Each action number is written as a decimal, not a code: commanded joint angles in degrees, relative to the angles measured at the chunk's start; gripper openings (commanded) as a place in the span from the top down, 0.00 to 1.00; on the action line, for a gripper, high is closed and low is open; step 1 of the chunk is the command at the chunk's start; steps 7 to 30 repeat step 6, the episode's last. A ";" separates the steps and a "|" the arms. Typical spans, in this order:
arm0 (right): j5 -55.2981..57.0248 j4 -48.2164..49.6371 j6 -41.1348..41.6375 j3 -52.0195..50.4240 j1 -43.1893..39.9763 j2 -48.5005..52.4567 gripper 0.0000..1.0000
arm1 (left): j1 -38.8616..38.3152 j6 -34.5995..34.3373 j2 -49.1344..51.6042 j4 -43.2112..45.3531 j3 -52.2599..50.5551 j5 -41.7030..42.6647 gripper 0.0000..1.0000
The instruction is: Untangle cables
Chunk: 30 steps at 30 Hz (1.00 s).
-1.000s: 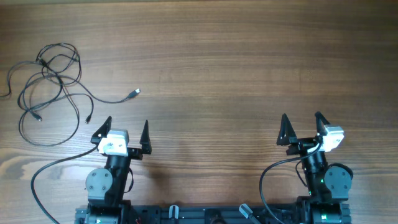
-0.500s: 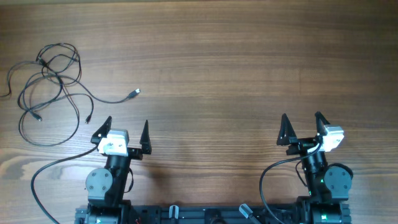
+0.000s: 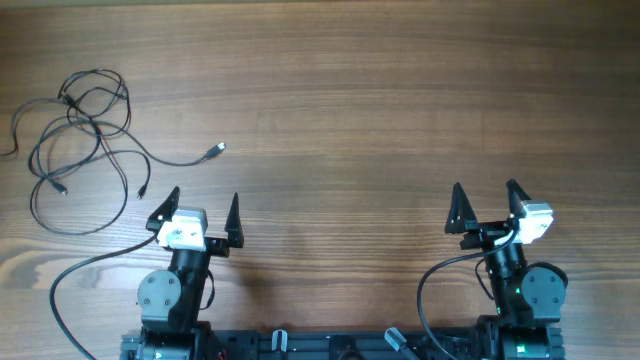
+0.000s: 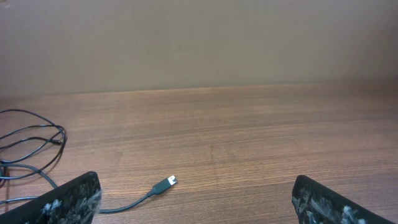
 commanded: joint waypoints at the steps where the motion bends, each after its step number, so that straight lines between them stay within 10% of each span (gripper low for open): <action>1: -0.48 0.13 -0.72 -0.07 0.15 -0.79 0.00 | 0.24 1.09 -0.42 -0.42 -0.26 -0.55 0.00; 30: -0.48 0.13 -0.70 -0.07 0.15 -0.79 0.00 | 0.24 1.09 -0.42 -0.42 -0.26 -0.55 0.00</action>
